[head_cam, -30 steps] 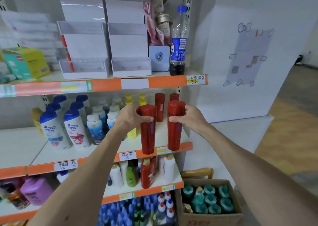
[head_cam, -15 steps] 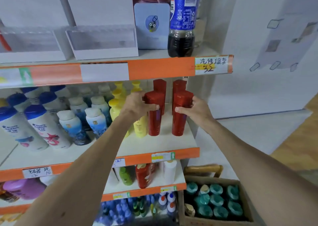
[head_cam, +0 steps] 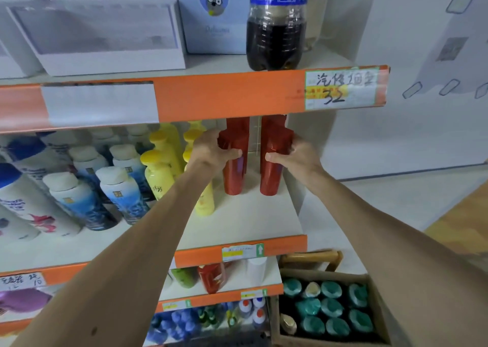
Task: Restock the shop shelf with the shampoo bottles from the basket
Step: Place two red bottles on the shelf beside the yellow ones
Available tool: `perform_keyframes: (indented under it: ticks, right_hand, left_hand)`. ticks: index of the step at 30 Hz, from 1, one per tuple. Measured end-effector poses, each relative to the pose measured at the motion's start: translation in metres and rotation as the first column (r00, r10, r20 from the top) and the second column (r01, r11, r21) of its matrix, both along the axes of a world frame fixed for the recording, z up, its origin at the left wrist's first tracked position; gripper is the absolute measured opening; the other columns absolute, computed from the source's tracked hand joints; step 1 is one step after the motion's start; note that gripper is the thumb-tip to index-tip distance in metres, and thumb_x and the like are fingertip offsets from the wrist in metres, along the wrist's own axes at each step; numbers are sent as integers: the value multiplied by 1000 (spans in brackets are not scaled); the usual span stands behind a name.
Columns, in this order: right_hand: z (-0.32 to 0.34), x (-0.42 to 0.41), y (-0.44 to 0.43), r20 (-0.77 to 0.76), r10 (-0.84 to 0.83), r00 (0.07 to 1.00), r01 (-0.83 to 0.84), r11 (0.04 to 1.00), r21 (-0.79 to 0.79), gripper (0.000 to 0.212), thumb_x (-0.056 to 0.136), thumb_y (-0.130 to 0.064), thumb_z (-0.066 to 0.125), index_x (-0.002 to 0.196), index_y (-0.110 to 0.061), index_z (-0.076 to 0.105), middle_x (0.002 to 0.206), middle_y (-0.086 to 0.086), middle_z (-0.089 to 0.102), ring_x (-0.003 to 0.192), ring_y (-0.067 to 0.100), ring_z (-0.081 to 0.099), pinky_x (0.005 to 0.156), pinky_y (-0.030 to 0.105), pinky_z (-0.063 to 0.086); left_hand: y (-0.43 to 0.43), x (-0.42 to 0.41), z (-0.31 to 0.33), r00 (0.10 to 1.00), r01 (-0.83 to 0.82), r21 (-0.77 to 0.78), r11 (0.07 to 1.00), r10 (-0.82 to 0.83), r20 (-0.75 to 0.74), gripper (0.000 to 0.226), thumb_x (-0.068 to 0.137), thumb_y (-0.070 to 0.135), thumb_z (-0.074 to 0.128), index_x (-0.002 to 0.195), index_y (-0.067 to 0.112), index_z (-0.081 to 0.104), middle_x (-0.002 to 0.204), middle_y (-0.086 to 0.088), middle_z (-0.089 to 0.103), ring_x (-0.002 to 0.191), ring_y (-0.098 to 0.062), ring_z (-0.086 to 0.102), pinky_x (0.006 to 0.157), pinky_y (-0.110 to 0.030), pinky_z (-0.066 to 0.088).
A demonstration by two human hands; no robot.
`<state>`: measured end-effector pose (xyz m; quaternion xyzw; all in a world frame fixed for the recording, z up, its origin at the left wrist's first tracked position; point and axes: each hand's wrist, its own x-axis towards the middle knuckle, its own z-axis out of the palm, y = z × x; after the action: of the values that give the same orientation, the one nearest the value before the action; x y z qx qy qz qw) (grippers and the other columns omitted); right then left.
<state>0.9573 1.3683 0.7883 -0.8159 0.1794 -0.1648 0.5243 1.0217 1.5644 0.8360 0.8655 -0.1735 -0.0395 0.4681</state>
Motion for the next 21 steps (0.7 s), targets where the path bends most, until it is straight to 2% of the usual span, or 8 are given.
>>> perform_keyframes:
  ticks: [6, 9, 12, 17, 19, 21]
  right_hand:
    - [-20, -2, -13, 53, 12, 999, -17, 996, 85, 37, 70, -19, 85, 101, -26, 66, 102, -1, 74, 97, 16, 71, 94, 43, 56]
    - [-22, 1, -15, 56, 33, 998, -38, 995, 90, 35, 64, -28, 84, 95, -28, 66, 100, -2, 75, 98, 17, 71, 96, 44, 54]
    - [-24, 8, -17, 32, 70, 997, -72, 995, 72, 47, 54, -42, 81, 96, -25, 68, 99, -4, 75, 96, 15, 71, 94, 43, 55]
    - [-28, 14, -19, 30, 100, 995, -101, 992, 70, 49, 55, -46, 79, 99, -29, 67, 104, -6, 74, 100, 15, 70, 96, 43, 54]
    - [-27, 15, -20, 24, 120, 993, -121, 991, 64, 44, 58, -42, 80, 98, -31, 66, 105, -5, 74, 100, 16, 70, 96, 44, 54]
    - [-26, 16, -21, 17, 128, 992, -129, 990, 62, 44, 57, -42, 80, 97, -32, 65, 104, -5, 74, 99, 17, 70, 95, 45, 54]
  left_hand:
    - [-14, 4, -11, 1000, -4, -17, 1000, 4, 13, 39, 75, 11, 78, 110, 6, 64, 100, -5, 64, 86, -17, 58, 62, -15, 43]
    - [-19, 4, -18, 1000, 0, -8, 1000, 1, 11, 38, 75, 11, 77, 110, 7, 64, 100, -7, 67, 86, -20, 60, 72, -25, 48]
    - [-21, 5, -22, 999, -36, -15, 999, 36, 6, 38, 75, 11, 77, 110, 8, 64, 101, -9, 68, 90, -24, 63, 79, -31, 51]
    - [-22, 4, -22, 1000, -18, -47, 999, 19, 8, 36, 80, 8, 73, 114, 9, 62, 96, -2, 61, 88, -17, 57, 64, -13, 44]
    - [-23, 5, -24, 999, -35, -67, 997, 35, 4, 36, 80, 9, 73, 114, 9, 62, 98, -3, 62, 90, -18, 58, 65, -15, 44]
    - [-25, 6, -25, 999, -34, -78, 996, 32, -21, 35, 80, 11, 73, 114, 10, 62, 103, -6, 66, 92, -19, 60, 74, -22, 44]
